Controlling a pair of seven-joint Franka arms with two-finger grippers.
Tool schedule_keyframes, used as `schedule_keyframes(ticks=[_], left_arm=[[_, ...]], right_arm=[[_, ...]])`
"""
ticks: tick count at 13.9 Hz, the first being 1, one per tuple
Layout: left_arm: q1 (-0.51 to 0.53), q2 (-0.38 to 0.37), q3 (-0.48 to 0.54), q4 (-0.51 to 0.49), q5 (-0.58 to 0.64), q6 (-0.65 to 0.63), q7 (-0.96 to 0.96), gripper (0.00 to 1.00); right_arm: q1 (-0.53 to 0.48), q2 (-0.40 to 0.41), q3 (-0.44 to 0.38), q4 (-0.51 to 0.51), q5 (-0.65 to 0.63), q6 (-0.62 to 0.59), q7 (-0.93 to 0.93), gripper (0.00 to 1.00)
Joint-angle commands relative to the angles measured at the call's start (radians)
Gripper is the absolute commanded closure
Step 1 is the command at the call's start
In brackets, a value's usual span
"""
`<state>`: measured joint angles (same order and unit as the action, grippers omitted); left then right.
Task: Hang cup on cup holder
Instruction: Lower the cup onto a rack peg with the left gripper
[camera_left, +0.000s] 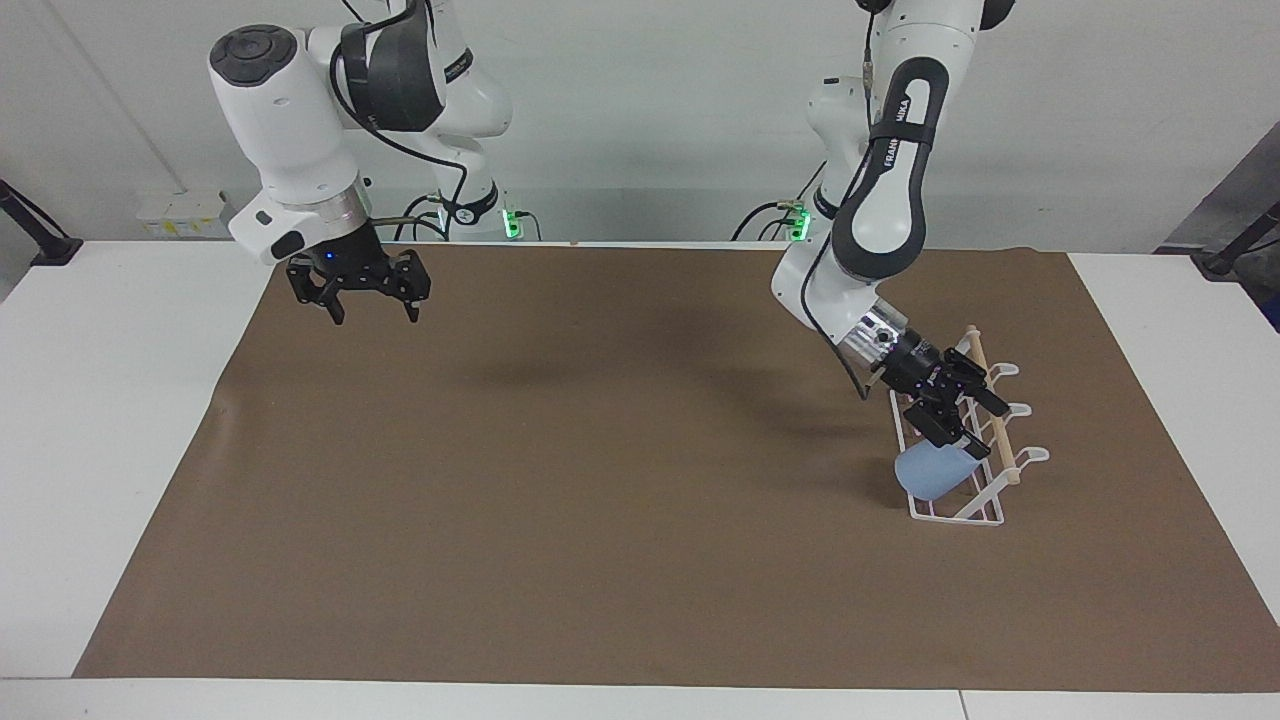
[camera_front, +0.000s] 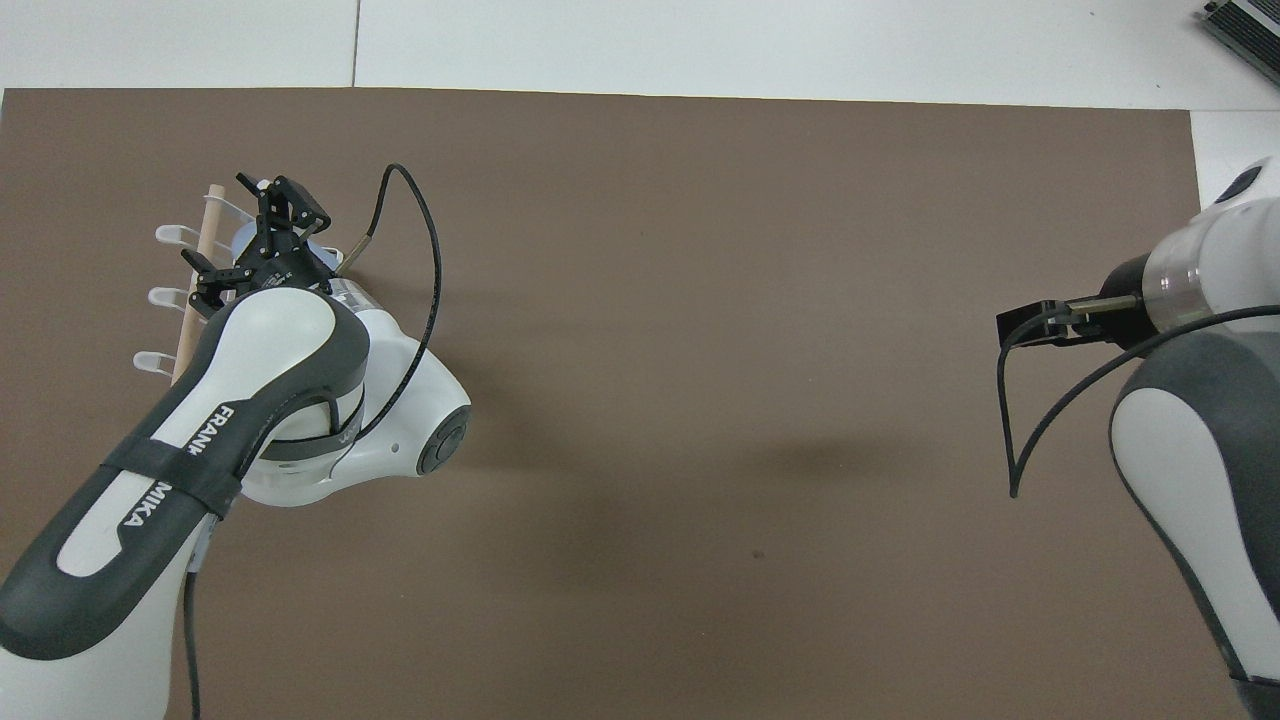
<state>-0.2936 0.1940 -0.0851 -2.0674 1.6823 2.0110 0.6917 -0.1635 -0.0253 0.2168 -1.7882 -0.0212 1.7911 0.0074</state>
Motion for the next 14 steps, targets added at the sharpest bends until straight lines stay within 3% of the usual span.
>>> schedule_keyframes(ticks=[1, 4, 6, 9, 12, 14], left_arm=[[0.01, 0.012, -0.002, 0.018, 0.01, 0.02, -0.008, 0.0], [0.004, -0.016, -0.008, 0.029, -0.027, 0.02, -0.001, 0.0], [0.001, -0.059, -0.008, 0.05, -0.154, 0.025, -0.003, 0.0], [0.008, -0.1, -0.007, 0.134, -0.457, 0.006, -0.003, 0.0], [0.016, -0.131, 0.007, 0.214, -0.79, -0.095, -0.004, 0.0], [0.104, -0.18, 0.01, 0.221, -1.066, -0.1, -0.009, 0.0]], right_arm=[[-0.014, -0.018, 0.012, -0.019, -0.005, 0.019, -0.009, 0.0], [-0.014, -0.018, 0.012, -0.019, -0.005, 0.019, -0.009, 0.0], [-0.014, -0.018, 0.012, -0.019, -0.005, 0.019, -0.009, 0.0], [-0.014, -0.018, 0.012, -0.019, -0.005, 0.019, -0.009, 0.0], [-0.014, -0.018, 0.012, -0.019, -0.003, 0.019, -0.009, 0.0], [-0.014, -0.018, 0.012, -0.019, -0.005, 0.019, -0.009, 0.0]])
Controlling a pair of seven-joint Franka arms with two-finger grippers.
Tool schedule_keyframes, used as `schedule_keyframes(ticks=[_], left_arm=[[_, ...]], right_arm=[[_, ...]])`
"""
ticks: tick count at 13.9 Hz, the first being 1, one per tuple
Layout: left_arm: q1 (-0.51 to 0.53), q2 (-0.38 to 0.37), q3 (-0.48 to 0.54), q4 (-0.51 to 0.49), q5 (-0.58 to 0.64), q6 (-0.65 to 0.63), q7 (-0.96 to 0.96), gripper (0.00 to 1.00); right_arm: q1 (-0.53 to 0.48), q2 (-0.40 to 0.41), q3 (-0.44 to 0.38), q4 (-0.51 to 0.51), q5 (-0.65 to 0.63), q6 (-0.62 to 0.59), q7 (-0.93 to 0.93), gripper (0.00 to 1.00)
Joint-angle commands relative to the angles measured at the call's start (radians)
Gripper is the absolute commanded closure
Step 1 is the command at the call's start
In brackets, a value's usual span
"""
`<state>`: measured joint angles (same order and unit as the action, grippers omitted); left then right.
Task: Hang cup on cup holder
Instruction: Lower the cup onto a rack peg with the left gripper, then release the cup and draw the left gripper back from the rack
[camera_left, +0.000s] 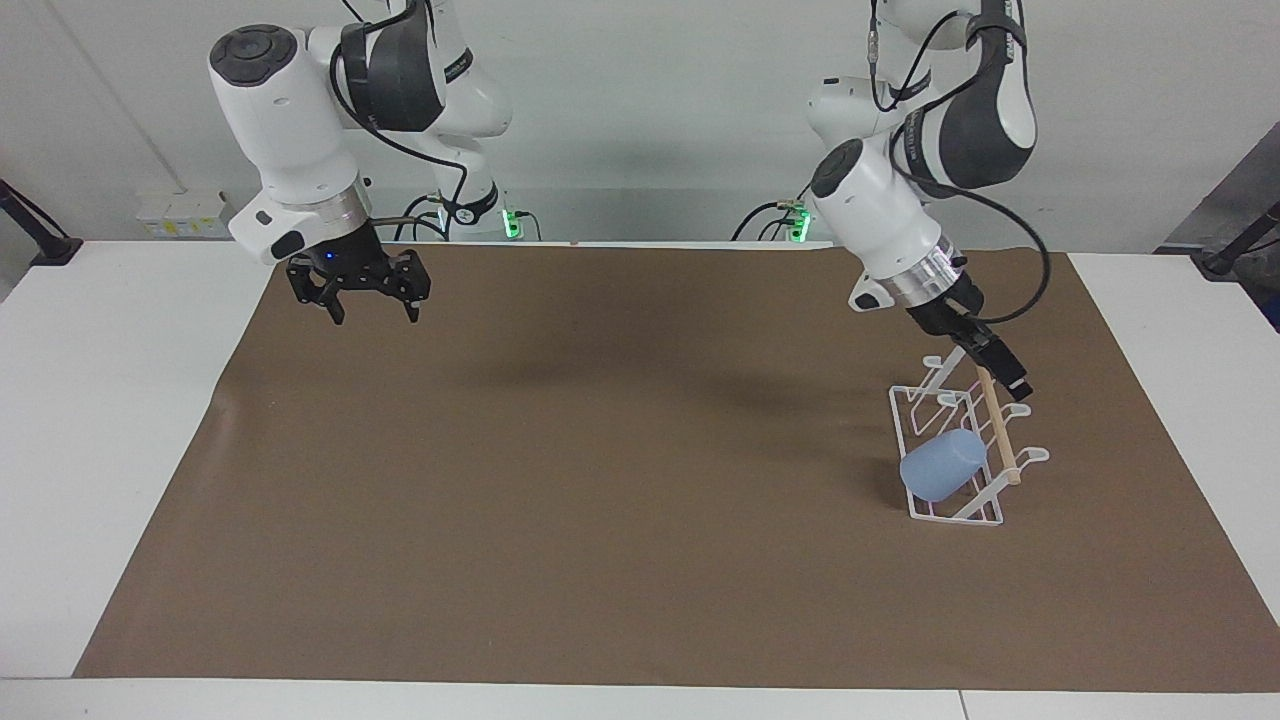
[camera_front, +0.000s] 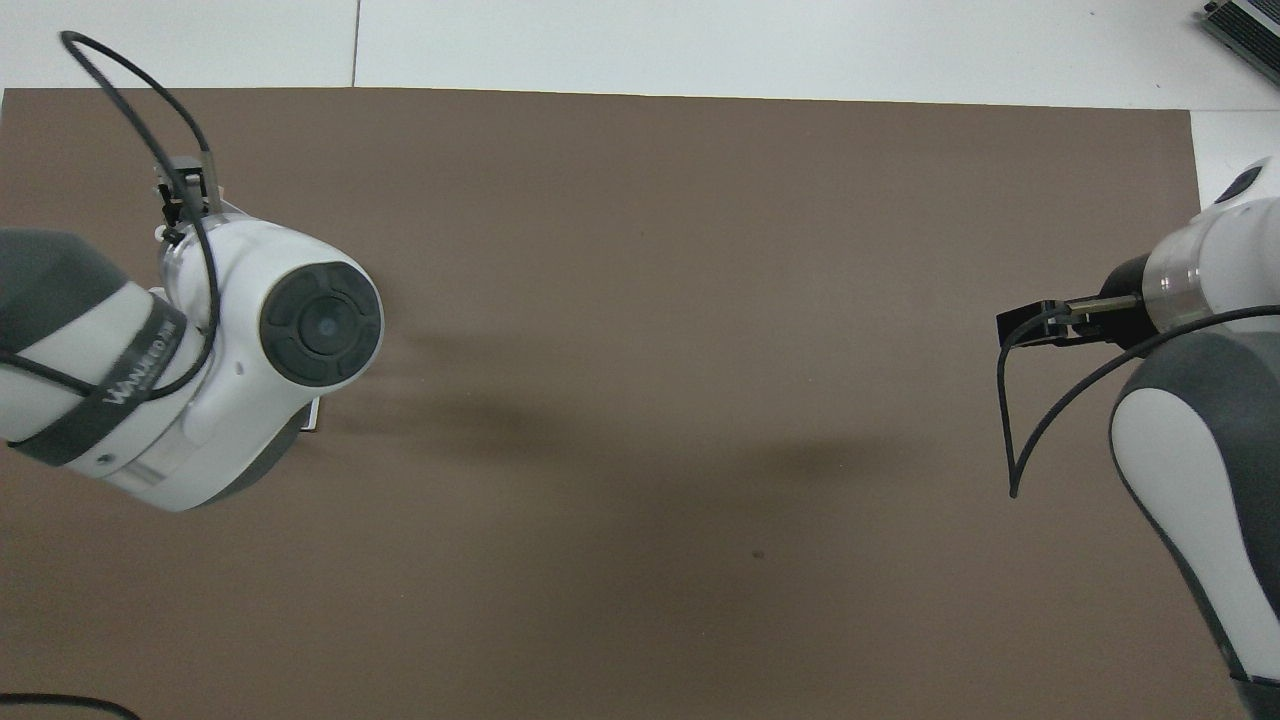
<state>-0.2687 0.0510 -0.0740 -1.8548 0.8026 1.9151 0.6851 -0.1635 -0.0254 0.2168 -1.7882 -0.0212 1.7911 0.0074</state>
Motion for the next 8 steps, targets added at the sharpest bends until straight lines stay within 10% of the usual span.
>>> schedule_keyframes(ticks=[1, 8], left_arm=[[0.119, -0.046, -0.001, 0.009, -0.317, -0.004, -0.004, 0.0], [0.183, -0.143, -0.001, 0.012, -0.66, -0.217, -0.342, 0.0]], right_arm=[[-0.014, -0.018, 0.012, -0.019, -0.005, 0.019, -0.009, 0.0], [-0.014, -0.018, 0.012, -0.019, -0.005, 0.019, -0.009, 0.0]])
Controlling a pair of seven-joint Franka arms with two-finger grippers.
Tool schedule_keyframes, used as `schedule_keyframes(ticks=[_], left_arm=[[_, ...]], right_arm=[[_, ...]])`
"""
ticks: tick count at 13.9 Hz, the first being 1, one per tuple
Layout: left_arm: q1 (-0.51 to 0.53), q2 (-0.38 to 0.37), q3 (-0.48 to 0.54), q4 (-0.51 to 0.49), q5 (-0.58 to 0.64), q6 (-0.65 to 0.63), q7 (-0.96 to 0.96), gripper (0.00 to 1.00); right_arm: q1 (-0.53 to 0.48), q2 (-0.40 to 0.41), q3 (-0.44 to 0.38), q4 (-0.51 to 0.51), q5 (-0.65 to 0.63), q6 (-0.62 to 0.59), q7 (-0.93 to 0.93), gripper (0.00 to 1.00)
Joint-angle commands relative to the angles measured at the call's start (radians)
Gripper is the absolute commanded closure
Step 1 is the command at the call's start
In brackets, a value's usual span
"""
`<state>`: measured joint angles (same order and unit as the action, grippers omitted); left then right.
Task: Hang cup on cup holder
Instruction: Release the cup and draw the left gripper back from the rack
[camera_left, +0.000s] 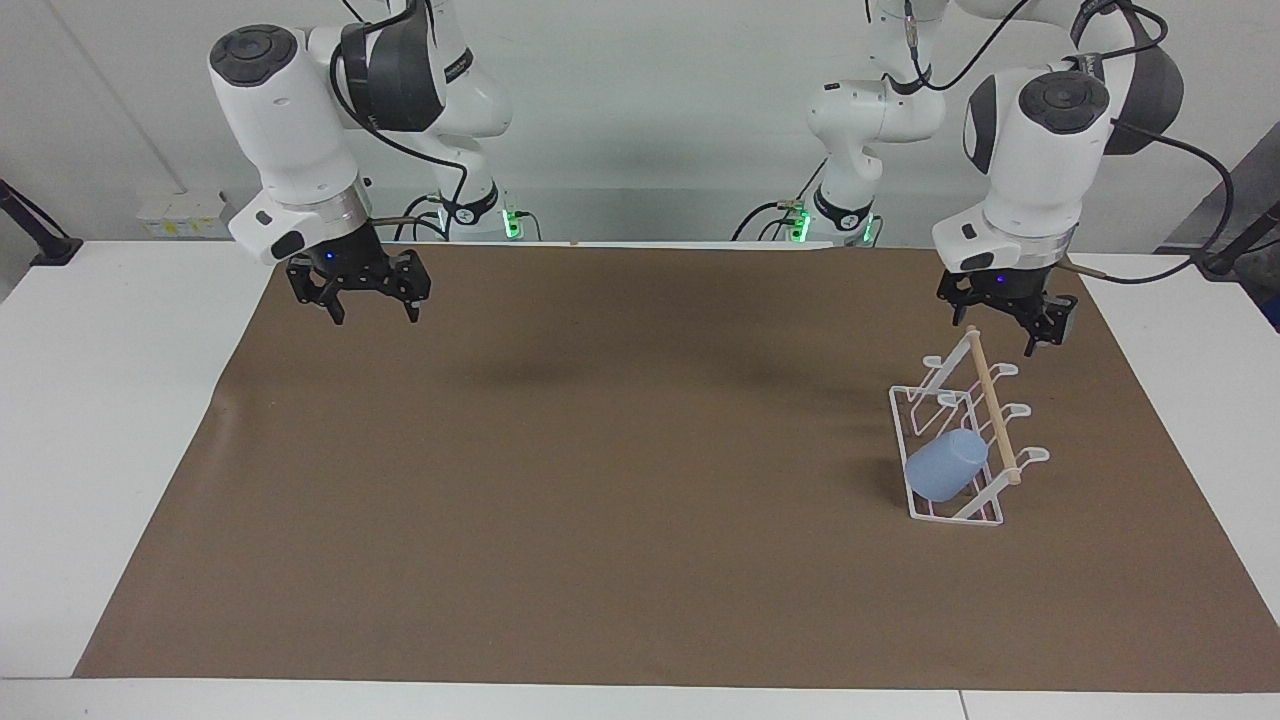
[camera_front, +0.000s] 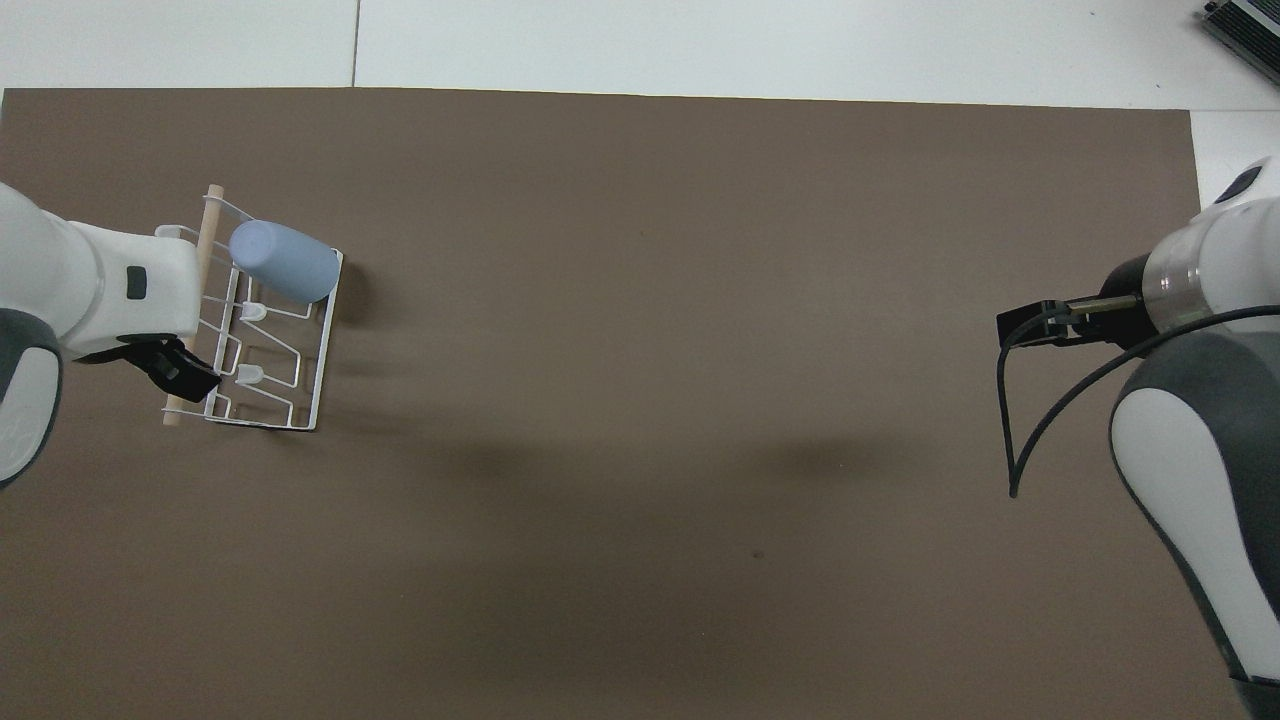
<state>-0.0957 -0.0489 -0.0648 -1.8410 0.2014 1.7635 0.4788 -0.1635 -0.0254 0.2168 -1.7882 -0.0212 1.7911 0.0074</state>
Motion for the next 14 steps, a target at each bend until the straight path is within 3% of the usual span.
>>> schedule_keyframes(ticks=[1, 4, 8, 14], left_arm=[[0.008, -0.046, -0.01, 0.008, -0.089, -0.082, -0.213, 0.0], [0.033, -0.005, -0.009, 0.13, -0.227, -0.172, -0.307, 0.0], [0.05, 0.047, -0.01, 0.316, -0.237, -0.311, -0.31, 0.0], [0.03, 0.014, 0.029, 0.315, -0.237, -0.331, -0.43, 0.0]], right_arm=[[-0.014, -0.018, 0.012, -0.019, -0.005, 0.019, -0.009, 0.0], [-0.014, -0.018, 0.012, -0.019, -0.005, 0.019, -0.009, 0.0], [-0.014, -0.018, 0.012, -0.019, -0.005, 0.019, -0.009, 0.0], [-0.014, -0.018, 0.012, -0.019, -0.005, 0.019, -0.009, 0.0]])
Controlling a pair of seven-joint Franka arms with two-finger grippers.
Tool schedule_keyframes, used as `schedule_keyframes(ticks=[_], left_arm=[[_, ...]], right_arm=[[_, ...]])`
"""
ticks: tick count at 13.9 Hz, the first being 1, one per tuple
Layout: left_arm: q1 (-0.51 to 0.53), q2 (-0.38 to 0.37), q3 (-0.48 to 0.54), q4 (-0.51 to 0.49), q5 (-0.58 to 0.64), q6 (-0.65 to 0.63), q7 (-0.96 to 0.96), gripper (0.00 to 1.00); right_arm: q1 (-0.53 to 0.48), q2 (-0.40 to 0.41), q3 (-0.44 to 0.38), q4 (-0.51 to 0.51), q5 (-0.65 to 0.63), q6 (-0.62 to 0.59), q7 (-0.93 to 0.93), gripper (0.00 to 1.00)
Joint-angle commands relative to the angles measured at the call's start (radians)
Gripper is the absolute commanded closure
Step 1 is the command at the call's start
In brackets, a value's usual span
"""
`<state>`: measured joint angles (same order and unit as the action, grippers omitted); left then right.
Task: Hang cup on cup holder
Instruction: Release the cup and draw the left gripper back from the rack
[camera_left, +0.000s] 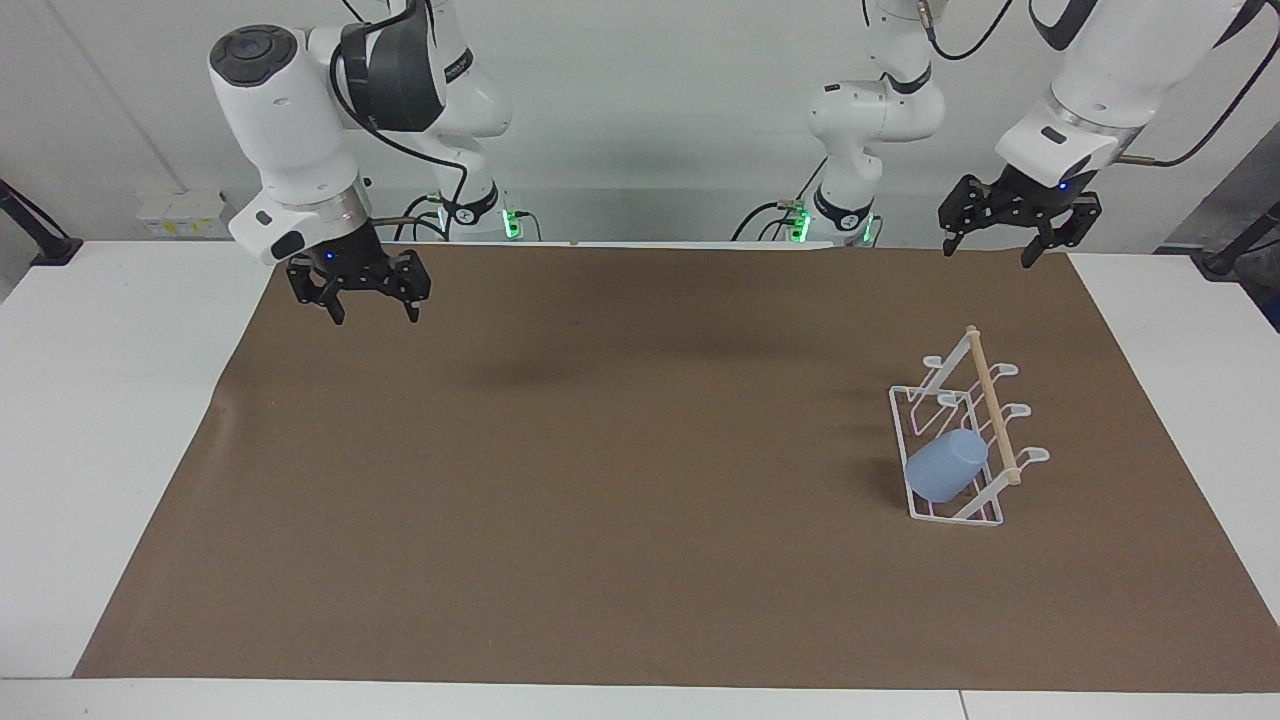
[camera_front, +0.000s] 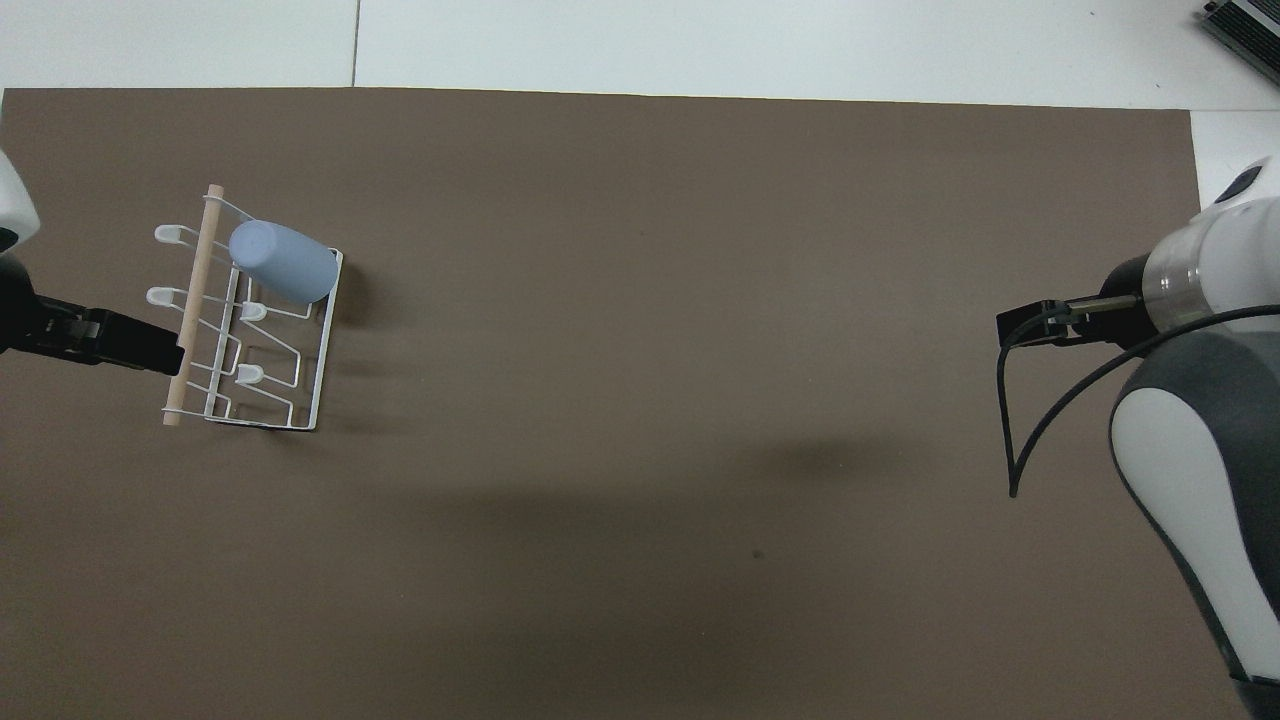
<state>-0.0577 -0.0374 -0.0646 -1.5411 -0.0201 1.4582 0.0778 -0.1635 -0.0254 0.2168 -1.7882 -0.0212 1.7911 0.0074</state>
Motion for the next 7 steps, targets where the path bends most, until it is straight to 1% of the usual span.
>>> schedule_keyframes(ticks=[1, 4, 7], left_arm=[[-0.01, 0.001, 0.034, 0.01, -0.015, -0.024, -0.03, 0.0], [-0.016, -0.001, 0.039, 0.009, -0.015, -0.024, -0.03, 0.0], [-0.001, -0.004, 0.04, 0.009, -0.015, -0.012, -0.03, 0.0]], right_arm=[[-0.014, -0.018, 0.012, -0.019, -0.005, 0.019, -0.009, 0.0], [-0.014, -0.018, 0.012, -0.019, -0.005, 0.019, -0.009, 0.0], [-0.014, -0.018, 0.012, -0.019, -0.005, 0.019, -0.009, 0.0]])
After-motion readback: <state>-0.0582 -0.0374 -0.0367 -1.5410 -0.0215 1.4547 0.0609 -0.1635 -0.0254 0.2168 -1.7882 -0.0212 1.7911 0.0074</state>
